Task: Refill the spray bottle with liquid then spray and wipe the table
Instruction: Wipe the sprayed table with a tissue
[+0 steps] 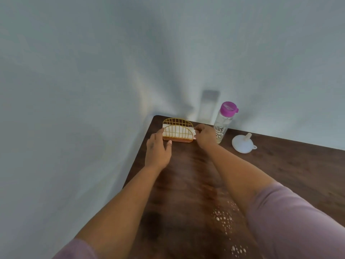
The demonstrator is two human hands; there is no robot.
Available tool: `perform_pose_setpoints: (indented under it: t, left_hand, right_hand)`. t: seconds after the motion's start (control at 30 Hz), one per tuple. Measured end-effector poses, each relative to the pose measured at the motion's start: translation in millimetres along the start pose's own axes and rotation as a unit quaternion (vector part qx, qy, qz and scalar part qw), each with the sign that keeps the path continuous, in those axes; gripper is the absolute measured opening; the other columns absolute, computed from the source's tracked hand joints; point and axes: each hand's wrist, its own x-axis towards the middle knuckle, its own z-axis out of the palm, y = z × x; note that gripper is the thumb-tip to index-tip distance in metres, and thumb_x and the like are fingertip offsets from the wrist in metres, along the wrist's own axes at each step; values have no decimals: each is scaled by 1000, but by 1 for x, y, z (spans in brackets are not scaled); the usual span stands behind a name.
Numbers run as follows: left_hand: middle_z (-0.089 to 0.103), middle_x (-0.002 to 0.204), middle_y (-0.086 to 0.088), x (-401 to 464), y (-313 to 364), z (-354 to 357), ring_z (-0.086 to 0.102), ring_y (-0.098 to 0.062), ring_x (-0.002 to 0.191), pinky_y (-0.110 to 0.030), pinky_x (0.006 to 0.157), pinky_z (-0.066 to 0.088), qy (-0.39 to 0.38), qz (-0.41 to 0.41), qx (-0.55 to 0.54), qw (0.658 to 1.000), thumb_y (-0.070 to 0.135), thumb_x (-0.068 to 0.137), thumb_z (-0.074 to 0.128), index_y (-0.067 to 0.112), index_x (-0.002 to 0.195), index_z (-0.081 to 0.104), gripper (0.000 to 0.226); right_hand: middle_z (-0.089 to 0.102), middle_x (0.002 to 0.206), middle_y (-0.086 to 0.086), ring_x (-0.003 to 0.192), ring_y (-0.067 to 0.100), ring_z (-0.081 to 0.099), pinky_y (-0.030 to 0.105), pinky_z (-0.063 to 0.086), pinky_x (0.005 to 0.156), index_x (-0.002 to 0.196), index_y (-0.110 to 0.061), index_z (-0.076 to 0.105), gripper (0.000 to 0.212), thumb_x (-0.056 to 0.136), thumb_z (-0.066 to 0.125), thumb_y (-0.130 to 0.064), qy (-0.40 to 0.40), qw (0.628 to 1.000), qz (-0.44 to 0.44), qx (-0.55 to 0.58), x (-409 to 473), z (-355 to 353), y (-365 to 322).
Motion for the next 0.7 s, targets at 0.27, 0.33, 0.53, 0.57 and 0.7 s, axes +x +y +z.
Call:
perform_pose_setpoints:
  t: [0.27, 0.33, 0.53, 0.57, 0.7]
  left_hand:
    - [37, 150, -1, 9, -22, 12, 29, -24, 142, -39, 109, 37, -13, -4, -13, 1000, 31, 95, 58, 27, 147, 32, 58]
    - [38, 149, 1, 8, -23, 13, 31, -23, 141, -39, 108, 39, -16, -12, -17, 1000, 32, 94, 59, 28, 147, 33, 59]
    - [38, 148, 0, 7, -15, 11, 30, -21, 140, -37, 108, 38, -25, -5, -24, 999, 31, 93, 61, 26, 147, 33, 61]
    - [38, 148, 0, 8, -13, 11, 30, -21, 140, -37, 109, 38, -26, -4, -25, 999, 31, 94, 61, 26, 147, 33, 60]
    - [38, 147, 0, 10, -13, 11, 30, -21, 140, -37, 108, 39, -26, -4, -21, 999, 30, 94, 61, 26, 146, 33, 59]
  right_hand:
    - [68, 106, 10, 99, 28, 61, 35, 49, 83, 104, -11, 69, 19, 91, 57, -18, -4, 994, -31, -108, 29, 16, 0]
    - [69, 102, 11, 94, 28, 62, 36, 51, 80, 101, -10, 70, 21, 92, 52, -16, -3, 992, -45, -117, 26, 16, 1]
    - [69, 94, 15, 89, 34, 62, 38, 47, 74, 101, -7, 65, 21, 95, 47, -15, 0, 980, -115, -163, 19, 3, -2]
    - [68, 95, 16, 89, 35, 62, 38, 46, 73, 103, -6, 62, 19, 96, 47, -15, 1, 979, -117, -168, 18, 2, -2]
    - [66, 99, 14, 90, 33, 62, 34, 43, 68, 105, -8, 57, 16, 97, 43, -12, -18, 965, -141, -220, 19, 4, -3]
